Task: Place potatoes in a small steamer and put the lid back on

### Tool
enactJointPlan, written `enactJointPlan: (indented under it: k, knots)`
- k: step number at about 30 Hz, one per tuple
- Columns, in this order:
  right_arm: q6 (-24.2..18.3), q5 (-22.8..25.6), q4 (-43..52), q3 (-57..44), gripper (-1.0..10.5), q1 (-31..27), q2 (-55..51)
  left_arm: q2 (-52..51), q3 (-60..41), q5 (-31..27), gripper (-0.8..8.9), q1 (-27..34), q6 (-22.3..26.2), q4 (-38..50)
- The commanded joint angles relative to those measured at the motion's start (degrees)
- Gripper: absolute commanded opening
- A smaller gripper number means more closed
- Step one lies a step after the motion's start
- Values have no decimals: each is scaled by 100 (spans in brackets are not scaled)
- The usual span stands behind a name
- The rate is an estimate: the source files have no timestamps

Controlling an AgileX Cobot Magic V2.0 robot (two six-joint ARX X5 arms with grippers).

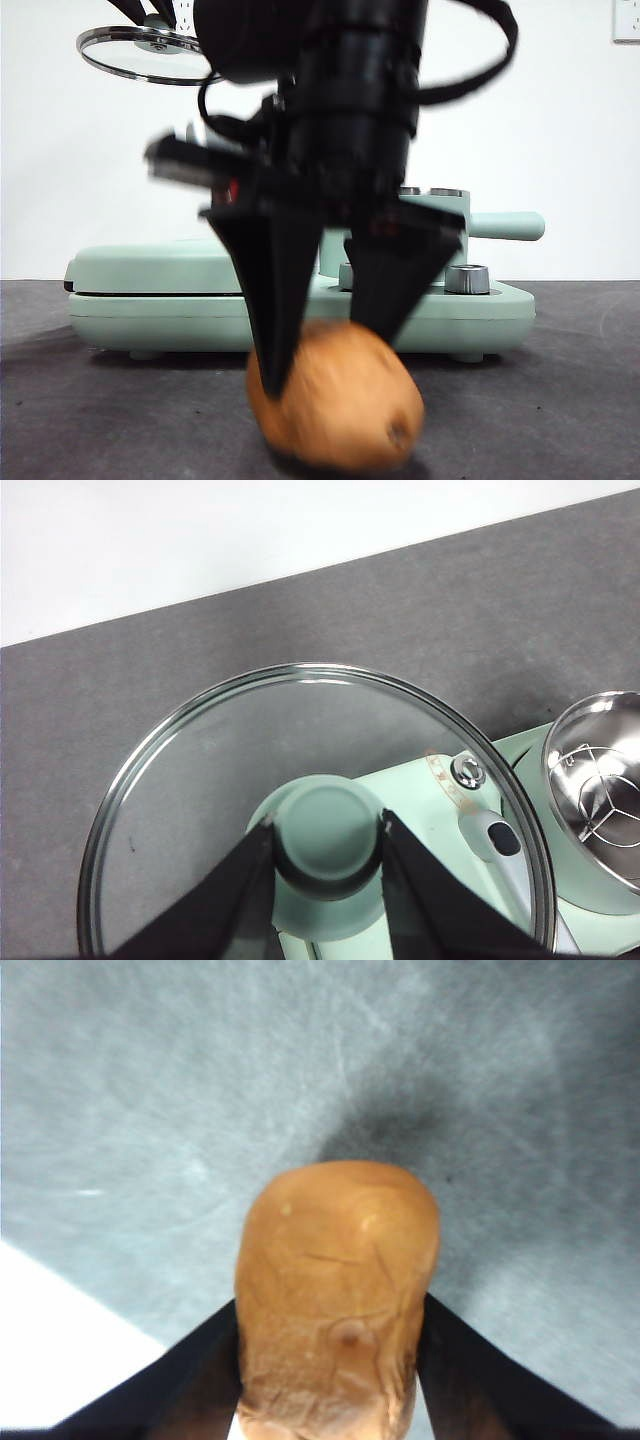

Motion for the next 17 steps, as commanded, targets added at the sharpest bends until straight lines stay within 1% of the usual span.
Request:
enactJointPlan:
  k: [1, 4, 6, 9, 12, 15, 17]
  knots:
    - [4, 11, -273, 527, 186, -55, 96, 22, 212, 20, 14, -4, -15, 153]
    - [-74, 17, -748, 1093, 186, -216, 96, 22, 212, 20, 14, 13, -17, 151]
    - [-221, 66, -1025, 1491, 186, -343, 96, 22, 212, 20, 14, 28, -17, 151]
    - [-463, 356, -1338, 2107, 186, -564, 96, 22, 212, 20, 14, 48, -15, 151]
    - [-647, 658, -1416, 2682, 185, -839, 98, 22, 212, 20, 14, 72, -17, 136]
    - [-772, 704, -1294, 3195, 179, -1207, 125, 22, 212, 20, 14, 72, -17, 101]
    - [-780, 704, -1200, 3497, 165, -1445, 188, 28, 212, 20, 14, 72, -15, 70]
